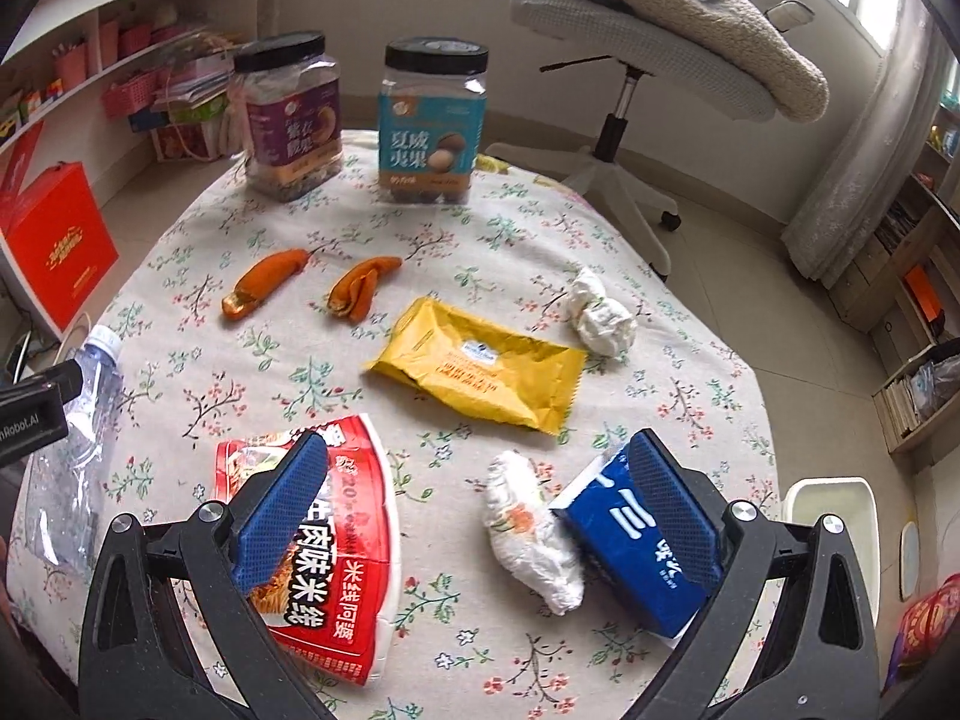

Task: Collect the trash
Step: 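Lower the left tool onto the clear plastic water bottle and grasp it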

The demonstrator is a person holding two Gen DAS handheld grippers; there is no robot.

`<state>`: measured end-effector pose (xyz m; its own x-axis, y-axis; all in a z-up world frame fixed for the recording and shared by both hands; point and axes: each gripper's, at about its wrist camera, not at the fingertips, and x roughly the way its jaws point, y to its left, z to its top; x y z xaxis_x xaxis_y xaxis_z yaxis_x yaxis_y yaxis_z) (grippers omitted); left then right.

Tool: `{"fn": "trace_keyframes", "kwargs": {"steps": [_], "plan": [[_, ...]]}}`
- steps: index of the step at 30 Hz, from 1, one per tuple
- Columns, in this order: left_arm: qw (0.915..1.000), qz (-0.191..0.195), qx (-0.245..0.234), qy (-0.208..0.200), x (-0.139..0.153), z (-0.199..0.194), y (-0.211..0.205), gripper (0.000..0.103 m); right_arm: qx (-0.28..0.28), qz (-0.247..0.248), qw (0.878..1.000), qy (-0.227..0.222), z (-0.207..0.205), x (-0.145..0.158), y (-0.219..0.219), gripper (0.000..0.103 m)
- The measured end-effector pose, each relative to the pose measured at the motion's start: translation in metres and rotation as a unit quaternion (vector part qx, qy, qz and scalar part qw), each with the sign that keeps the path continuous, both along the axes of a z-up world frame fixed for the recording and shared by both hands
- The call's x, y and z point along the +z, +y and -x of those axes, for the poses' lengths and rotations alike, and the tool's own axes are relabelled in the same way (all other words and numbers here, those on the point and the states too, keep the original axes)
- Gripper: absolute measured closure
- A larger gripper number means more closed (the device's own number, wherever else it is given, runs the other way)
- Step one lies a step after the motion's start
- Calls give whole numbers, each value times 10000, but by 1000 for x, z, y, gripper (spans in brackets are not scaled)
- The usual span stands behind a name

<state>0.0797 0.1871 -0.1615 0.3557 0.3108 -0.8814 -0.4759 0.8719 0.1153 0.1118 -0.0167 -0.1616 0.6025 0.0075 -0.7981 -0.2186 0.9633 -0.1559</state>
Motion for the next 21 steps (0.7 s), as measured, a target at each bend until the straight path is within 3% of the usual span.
{"fn": "trace_keyframes", "kwargs": {"steps": [6, 9, 13, 21], "plan": [[9990, 193, -42, 411, -15, -1, 17, 12, 478, 18, 9982, 370, 6, -10, 29, 7], [9978, 371, 14, 540, -22, 0, 27, 12, 698, 120, 9969, 347, 13, -12, 42, 7], [9954, 686, 127, 651, -33, 1, 40, 12, 595, -69, 9972, 442, 11, -9, 39, 7], [9913, 1007, -47, 843, -46, -2, 39, 12, 390, -988, 9795, 1710, -7, -37, 23, 7]]}}
